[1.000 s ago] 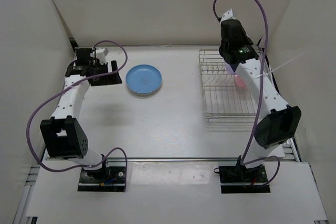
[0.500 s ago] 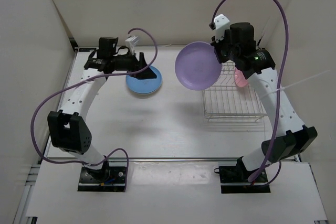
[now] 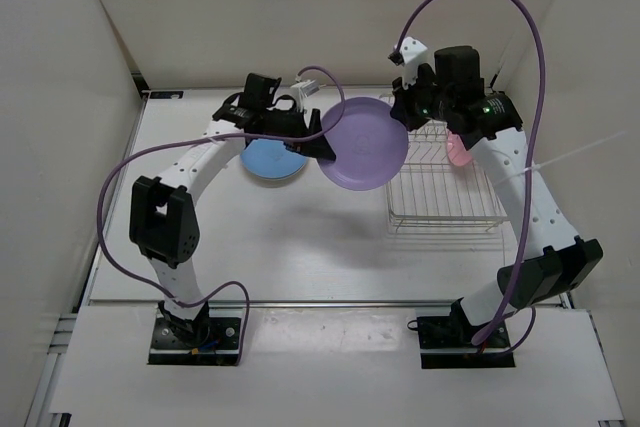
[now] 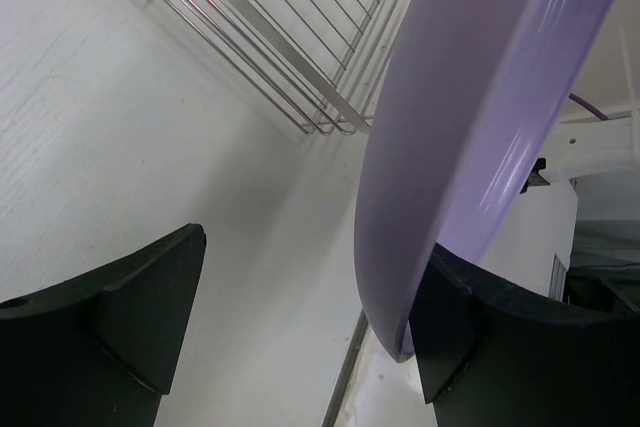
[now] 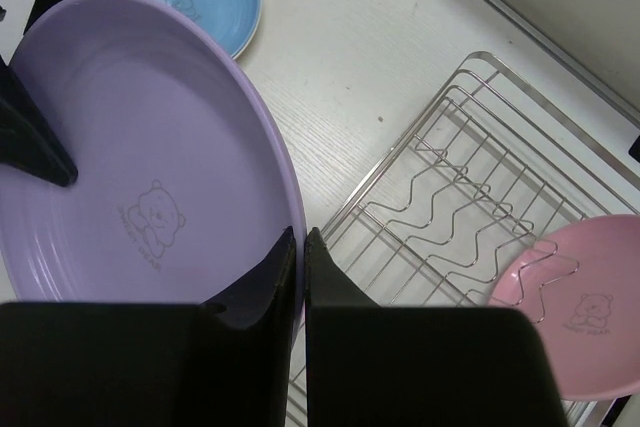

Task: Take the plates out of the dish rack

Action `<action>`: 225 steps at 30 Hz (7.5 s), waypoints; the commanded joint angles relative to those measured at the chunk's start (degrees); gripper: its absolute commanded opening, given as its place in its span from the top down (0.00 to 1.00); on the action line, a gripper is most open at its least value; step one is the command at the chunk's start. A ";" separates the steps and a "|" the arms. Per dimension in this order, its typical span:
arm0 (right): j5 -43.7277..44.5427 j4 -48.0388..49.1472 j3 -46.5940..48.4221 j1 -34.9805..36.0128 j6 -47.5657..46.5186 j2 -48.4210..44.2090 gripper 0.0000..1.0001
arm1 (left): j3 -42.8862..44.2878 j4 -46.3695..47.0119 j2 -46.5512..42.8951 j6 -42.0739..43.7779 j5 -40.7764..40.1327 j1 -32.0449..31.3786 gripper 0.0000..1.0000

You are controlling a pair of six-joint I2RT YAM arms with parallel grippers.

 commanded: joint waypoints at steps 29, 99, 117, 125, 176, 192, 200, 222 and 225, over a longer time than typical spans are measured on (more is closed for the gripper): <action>-0.24 1.30 2.10 0.02 1.16 2.38 1.00 | 5.60 -0.66 -5.13 -2.25 -8.47 0.00 0.71; 17.24 4.20 -1.68 0.02 3.45 -3.51 0.23 | 5.16 -6.38 15.09 -20.26 -36.16 22.68 0.79; 16.19 3.67 -0.62 0.02 3.45 -3.51 0.23 | 2.26 -6.38 12.10 -18.59 -36.78 21.01 0.34; 17.41 4.28 -2.28 0.02 2.31 -3.51 0.18 | 2.78 -8.04 10.96 -16.93 -40.20 21.01 0.00; 55.47 28.46 -5.98 -15.36 -9.82 22.24 0.87 | -8.29 -10.86 -20.78 1.36 -51.20 27.33 0.00; 63.30 29.60 -4.31 -12.64 -15.97 22.24 1.00 | -8.29 -11.39 -20.24 0.30 -45.75 31.02 0.00; 66.11 34.34 -5.54 -11.59 -21.15 21.18 1.00 | -8.82 -11.39 -20.24 0.30 -44.69 31.03 0.00; 72.62 46.56 -11.87 -10.53 -37.86 9.41 1.00 | -8.90 -11.22 -20.33 1.27 -40.57 29.97 0.00; 72.62 45.25 -11.34 -9.39 -36.81 6.51 1.00 | -11.18 -8.50 -21.73 3.28 -35.56 29.97 0.00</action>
